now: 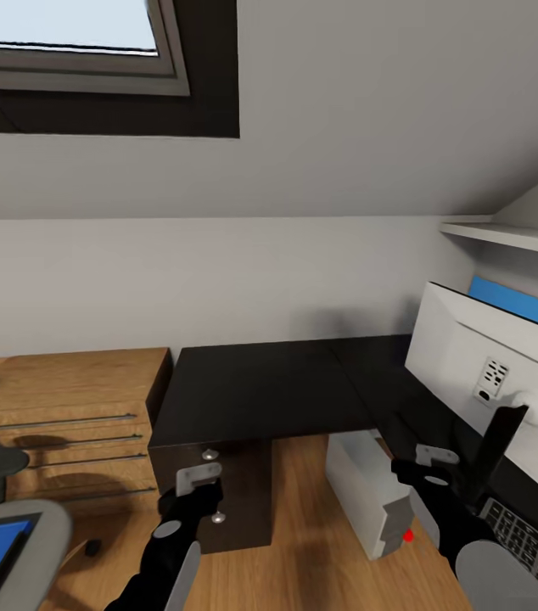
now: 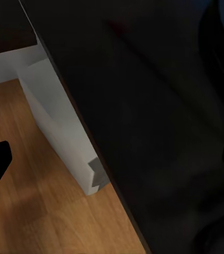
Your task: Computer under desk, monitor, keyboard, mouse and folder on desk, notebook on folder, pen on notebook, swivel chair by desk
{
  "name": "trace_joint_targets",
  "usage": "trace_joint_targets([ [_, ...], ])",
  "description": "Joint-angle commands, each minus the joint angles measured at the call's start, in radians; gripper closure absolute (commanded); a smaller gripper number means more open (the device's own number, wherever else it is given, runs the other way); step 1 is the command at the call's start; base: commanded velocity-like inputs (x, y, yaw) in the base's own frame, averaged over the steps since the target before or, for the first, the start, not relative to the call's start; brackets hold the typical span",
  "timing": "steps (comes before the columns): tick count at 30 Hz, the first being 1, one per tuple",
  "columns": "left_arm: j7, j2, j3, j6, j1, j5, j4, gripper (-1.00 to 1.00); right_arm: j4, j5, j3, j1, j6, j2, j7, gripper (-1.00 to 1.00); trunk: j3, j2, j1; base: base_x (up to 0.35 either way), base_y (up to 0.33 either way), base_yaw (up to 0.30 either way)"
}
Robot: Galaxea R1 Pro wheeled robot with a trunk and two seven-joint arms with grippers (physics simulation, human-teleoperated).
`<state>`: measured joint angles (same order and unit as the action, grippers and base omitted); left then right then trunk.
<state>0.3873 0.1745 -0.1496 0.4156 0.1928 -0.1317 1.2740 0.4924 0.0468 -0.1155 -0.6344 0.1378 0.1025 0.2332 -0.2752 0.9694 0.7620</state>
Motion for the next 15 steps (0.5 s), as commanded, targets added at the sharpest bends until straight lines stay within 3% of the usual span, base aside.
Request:
trace_joint_targets([
  [1,0.008,0.0,-0.003,0.003,0.001,-0.011,0.001,-1.0,0.002,0.005,0.001,-0.001,0.005,0.0,0.003,-1.0,-0.001,0.001,0.0,0.128,0.0,0.0],
  [15,0.01,0.0,-0.007,0.003,0.001,-0.011,0.001,-1.0,0.009,0.008,-0.001,-0.002,0.006,-0.005,0.004,-1.0,-0.001,0.001,0.0,0.03,0.0,0.0],
])
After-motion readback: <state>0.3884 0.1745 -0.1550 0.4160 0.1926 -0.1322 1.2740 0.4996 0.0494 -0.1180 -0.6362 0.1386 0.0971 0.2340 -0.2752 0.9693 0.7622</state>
